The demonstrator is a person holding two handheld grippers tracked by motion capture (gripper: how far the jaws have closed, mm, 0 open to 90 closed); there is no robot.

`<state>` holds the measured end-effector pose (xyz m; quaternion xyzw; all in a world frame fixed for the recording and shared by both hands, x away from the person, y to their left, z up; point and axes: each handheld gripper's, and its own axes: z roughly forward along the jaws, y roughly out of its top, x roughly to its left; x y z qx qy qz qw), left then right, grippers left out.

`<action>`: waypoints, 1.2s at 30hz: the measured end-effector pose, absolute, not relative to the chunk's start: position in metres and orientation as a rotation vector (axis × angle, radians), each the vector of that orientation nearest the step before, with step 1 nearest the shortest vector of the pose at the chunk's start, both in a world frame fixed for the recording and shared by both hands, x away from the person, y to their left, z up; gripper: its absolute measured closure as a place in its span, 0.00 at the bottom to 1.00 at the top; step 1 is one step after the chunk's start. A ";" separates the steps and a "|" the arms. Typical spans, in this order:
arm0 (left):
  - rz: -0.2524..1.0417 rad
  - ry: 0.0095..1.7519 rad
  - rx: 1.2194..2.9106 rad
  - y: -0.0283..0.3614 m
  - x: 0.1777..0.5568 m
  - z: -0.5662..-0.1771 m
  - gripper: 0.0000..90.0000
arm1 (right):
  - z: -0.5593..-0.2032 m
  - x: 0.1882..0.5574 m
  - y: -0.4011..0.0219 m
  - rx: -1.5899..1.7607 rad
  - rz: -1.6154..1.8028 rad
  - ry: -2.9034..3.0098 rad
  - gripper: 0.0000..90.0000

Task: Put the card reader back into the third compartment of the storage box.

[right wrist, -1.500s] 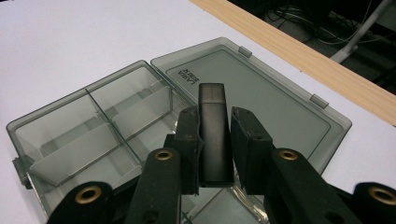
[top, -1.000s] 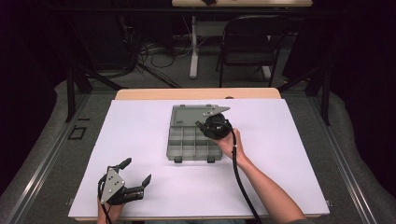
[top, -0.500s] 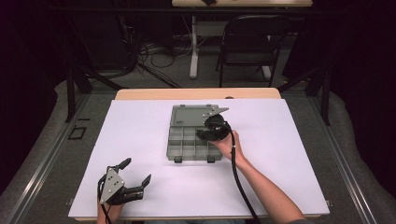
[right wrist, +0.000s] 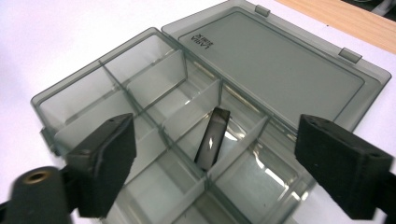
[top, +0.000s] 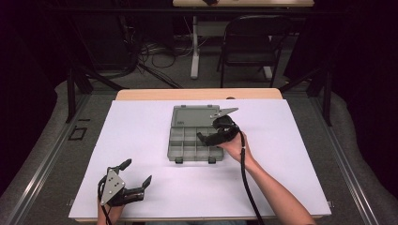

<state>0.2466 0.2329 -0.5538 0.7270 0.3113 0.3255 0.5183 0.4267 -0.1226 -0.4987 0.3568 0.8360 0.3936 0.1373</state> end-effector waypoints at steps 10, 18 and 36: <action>0.782 0.748 1.747 0.233 0.247 -0.554 0.12 | -0.495 0.413 -0.143 0.995 1.157 2.461 0.05; 0.782 0.748 1.747 0.233 0.247 -0.554 0.12 | -0.492 0.401 -0.160 0.981 1.167 2.473 0.04; 0.777 0.748 1.748 0.232 0.247 -0.554 0.12 | -0.489 0.374 -0.186 0.960 1.159 2.468 0.01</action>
